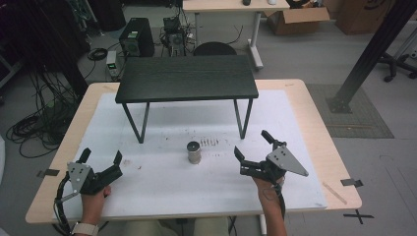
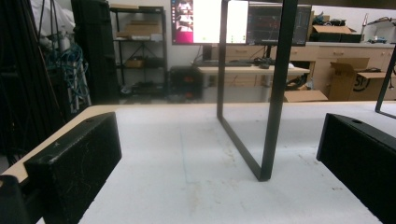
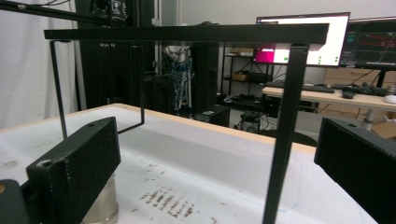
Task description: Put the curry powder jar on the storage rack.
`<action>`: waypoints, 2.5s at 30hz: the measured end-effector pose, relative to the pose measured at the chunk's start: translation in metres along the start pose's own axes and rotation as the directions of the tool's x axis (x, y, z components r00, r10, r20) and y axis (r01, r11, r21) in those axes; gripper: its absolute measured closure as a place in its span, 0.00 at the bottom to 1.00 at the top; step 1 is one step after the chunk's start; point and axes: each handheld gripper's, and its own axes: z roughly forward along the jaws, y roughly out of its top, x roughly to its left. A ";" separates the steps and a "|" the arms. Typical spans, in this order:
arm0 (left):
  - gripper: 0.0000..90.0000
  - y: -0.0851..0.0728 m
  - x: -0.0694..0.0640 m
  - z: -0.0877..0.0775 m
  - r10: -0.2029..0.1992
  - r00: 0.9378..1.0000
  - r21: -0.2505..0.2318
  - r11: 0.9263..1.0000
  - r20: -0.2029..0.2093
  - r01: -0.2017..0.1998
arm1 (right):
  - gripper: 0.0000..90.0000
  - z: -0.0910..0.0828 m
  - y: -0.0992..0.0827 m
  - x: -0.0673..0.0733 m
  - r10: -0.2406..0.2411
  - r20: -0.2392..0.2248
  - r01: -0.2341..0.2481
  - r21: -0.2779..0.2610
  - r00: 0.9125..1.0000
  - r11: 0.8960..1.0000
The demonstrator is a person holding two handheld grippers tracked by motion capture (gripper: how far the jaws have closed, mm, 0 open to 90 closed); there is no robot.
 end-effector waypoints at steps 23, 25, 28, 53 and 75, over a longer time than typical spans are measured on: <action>0.00 0.000 0.000 0.000 0.002 1.000 0.000 1.000 0.000 -0.002 | 0.00 0.052 -0.006 0.044 0.013 -0.208 0.012 0.115 0.978 0.993; 0.00 0.000 0.000 0.000 0.001 1.000 0.000 1.000 0.001 -0.001 | 0.01 0.057 -0.007 0.048 0.019 -0.227 0.011 0.128 0.974 0.992; 0.00 0.000 0.000 0.000 0.001 1.000 0.000 1.000 0.000 -0.001 | 0.01 0.064 -0.009 0.054 0.022 -0.248 0.013 0.141 0.968 0.990; 0.00 0.000 0.000 -0.001 -0.002 1.000 -0.006 1.000 0.001 0.002 | 0.01 0.098 -0.026 0.077 0.058 -0.314 0.027 0.258 0.948 0.966; 0.00 0.000 0.000 -0.001 -0.003 1.000 -0.007 1.000 0.001 0.003 | 0.03 0.116 -0.049 0.081 0.083 -0.292 0.021 0.337 0.953 0.941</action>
